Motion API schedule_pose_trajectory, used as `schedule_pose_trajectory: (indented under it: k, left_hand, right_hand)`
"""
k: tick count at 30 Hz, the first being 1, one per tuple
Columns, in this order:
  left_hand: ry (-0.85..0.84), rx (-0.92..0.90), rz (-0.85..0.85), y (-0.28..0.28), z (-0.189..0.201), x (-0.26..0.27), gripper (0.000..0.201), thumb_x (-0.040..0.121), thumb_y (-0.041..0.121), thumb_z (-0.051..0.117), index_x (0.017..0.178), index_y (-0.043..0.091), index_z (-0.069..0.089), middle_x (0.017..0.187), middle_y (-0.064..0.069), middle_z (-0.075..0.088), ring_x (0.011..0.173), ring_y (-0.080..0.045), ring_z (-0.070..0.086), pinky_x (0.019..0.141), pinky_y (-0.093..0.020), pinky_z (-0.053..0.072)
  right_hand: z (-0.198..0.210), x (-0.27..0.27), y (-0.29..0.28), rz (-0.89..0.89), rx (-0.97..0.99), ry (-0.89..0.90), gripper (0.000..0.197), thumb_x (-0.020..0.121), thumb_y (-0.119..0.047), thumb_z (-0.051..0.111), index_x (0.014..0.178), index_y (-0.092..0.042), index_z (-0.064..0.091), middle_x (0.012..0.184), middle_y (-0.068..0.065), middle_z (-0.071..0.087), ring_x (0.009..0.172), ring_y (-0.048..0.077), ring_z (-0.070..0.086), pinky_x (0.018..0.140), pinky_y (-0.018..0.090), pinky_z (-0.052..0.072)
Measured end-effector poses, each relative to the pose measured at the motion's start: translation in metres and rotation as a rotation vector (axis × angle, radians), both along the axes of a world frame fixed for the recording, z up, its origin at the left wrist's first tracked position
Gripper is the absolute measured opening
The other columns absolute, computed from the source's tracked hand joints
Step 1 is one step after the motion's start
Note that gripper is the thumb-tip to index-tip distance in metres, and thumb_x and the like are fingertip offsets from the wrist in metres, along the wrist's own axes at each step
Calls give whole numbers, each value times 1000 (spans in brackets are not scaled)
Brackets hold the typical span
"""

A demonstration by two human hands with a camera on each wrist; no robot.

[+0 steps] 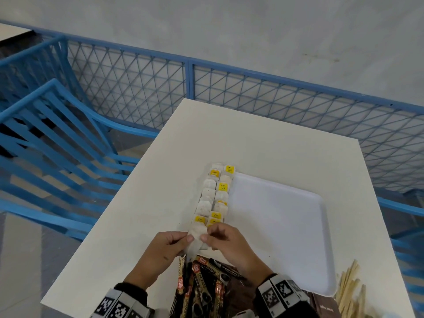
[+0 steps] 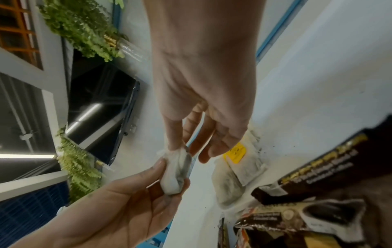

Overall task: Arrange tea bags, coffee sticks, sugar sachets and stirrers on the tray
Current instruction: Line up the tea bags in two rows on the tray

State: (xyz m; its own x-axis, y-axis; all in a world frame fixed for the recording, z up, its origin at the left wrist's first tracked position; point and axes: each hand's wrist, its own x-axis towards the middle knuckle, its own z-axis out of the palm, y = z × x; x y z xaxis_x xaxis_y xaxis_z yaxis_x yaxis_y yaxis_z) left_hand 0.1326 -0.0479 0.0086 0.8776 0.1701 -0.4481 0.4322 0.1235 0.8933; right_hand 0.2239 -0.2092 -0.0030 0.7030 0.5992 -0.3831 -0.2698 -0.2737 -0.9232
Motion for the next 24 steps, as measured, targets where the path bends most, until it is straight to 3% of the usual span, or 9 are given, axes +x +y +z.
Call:
schedule_pose_trajectory:
  k: [4,7,10,12,14,16,18,24]
  left_hand:
    - [5,36,16,0,-6,0,37,80,43,64,90,9,75,93,-19,70,88,-21,58,88,-34,47]
    - [22,144,131,1,-12,2,13,86,25,64,85,19,75,95,-8,70,90,-18,61,83,-25,44]
    - [6,216,100,4,-17,6,16,89,18,60,84,14,74,74,0,67,66,-3,55,66,-15,42]
    - [20,300,20,6,-22,9,19,90,16,60,79,5,70,62,3,57,56,-6,47,59,-19,38]
    - [22,412,-63,6,-26,12,22,89,16,62,67,14,64,51,9,54,51,-3,44,55,-14,35]
    - [8,520,-116,5,-27,15,28,87,15,65,62,24,56,45,11,51,46,0,47,51,-9,35]
    - [-7,598,-164,5,-27,20,32,86,15,65,60,25,50,50,9,47,47,3,48,52,-8,36]
    - [1,678,-285,3,-34,29,30,86,15,64,62,23,49,58,5,49,53,-4,45,54,-13,35]
  right_hand:
    - [-3,2,-6,-80,63,149,11,86,-11,64,80,-12,56,78,4,57,70,11,55,65,22,51]
    - [-6,6,-11,-157,42,144,10,87,-7,62,81,-9,55,78,6,61,64,9,59,62,21,53]
    - [-9,8,-16,-174,27,166,8,84,-1,64,85,-6,58,81,5,63,71,12,64,66,24,56]
    - [-13,6,-17,-174,-30,157,12,81,2,67,85,-8,60,81,5,61,76,17,63,70,30,59]
    - [-19,6,-16,-150,-153,51,16,80,0,68,83,-14,61,81,4,62,77,18,62,76,36,59]
    - [-25,6,-16,-94,-292,-106,17,77,-10,72,84,-20,61,81,-1,65,76,12,61,77,26,55]
    - [-29,7,-16,-57,-363,-170,20,75,-16,75,87,-21,60,80,-4,64,71,6,57,64,10,45]
    - [-33,8,-11,-9,-393,-217,29,74,-9,74,87,-20,51,70,1,59,62,4,50,57,10,38]
